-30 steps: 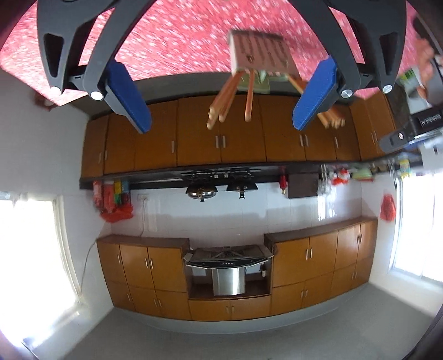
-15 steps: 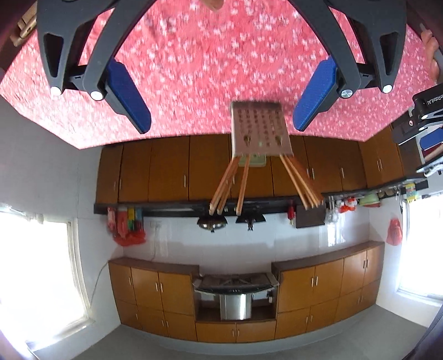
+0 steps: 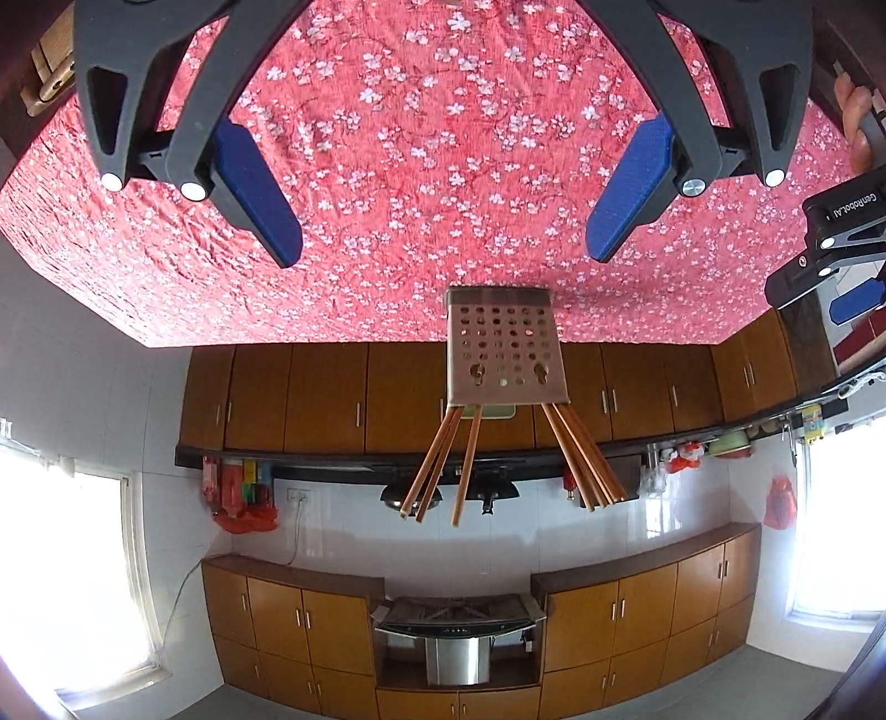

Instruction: Organize utensils

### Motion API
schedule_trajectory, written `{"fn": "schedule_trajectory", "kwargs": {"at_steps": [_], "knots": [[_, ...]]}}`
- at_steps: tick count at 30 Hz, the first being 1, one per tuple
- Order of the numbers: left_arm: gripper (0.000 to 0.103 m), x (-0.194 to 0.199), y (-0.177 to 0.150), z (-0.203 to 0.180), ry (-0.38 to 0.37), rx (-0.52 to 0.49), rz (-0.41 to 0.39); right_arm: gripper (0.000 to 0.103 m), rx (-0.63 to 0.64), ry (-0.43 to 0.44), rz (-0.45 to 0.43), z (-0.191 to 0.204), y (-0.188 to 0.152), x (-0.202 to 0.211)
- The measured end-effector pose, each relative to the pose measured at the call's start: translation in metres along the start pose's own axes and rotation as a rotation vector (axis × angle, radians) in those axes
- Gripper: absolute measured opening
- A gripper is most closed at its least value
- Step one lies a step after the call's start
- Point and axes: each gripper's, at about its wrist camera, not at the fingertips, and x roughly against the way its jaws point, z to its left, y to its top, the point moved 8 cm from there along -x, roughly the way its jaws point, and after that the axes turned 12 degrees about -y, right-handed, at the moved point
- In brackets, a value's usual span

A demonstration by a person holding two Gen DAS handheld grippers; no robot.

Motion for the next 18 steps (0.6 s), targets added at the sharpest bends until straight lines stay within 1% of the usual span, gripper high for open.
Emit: {"fn": "schedule_trajectory", "kwargs": {"at_steps": [7, 18], "knots": [[0.099, -0.0043, -0.0073, 0.0018, -0.006, 0.011, 0.020, 0.101, -0.014, 0.002, 0.014, -0.0040, -0.0009, -0.0030], [0.099, -0.0080, -0.0089, -0.0002, -0.024, 0.021, 0.031, 0.101, -0.025, 0.007, 0.027, -0.0056, -0.0038, -0.0036]]}}
